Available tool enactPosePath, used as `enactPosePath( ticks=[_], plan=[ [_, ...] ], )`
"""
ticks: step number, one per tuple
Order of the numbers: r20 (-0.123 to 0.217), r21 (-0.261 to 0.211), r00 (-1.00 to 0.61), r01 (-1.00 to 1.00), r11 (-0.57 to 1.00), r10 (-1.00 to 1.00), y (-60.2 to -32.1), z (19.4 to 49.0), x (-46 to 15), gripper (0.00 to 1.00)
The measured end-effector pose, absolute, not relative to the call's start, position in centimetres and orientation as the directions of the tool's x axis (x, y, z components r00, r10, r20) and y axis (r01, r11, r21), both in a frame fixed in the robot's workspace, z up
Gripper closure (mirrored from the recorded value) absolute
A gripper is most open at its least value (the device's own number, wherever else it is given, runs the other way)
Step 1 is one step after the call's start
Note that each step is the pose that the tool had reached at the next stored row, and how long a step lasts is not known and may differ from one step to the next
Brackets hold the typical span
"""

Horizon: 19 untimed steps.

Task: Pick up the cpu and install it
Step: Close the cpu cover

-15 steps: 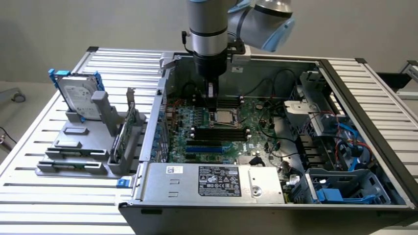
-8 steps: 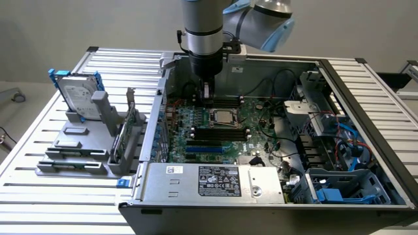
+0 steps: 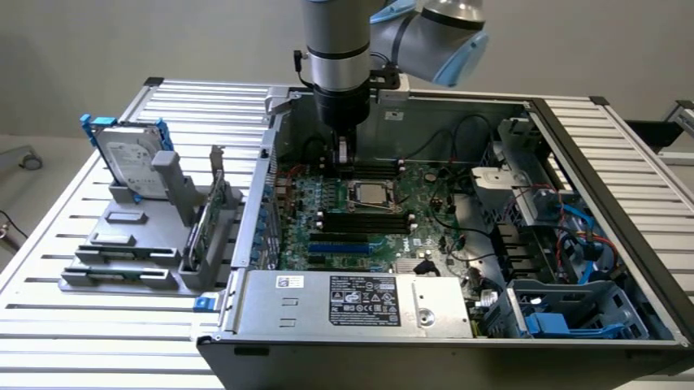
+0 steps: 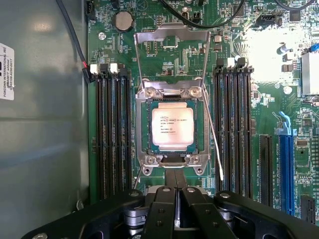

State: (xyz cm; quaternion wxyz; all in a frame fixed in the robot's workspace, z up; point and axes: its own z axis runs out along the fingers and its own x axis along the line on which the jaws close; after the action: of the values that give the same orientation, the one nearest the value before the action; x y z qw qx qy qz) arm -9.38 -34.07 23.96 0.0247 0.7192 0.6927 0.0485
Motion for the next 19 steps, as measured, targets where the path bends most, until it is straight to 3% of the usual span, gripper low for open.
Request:
enactPosePath(
  ticks=[11, 19],
  plan=[
    [0.035, 0.103, 0.036, 0.994, -0.039, 0.999, -34.1, 24.0, -9.2, 0.89],
    [0.045, 0.101, 0.036, 0.994, -0.04, 0.998, -34.4, 24.8, -5.7, 0.89]
  ],
)
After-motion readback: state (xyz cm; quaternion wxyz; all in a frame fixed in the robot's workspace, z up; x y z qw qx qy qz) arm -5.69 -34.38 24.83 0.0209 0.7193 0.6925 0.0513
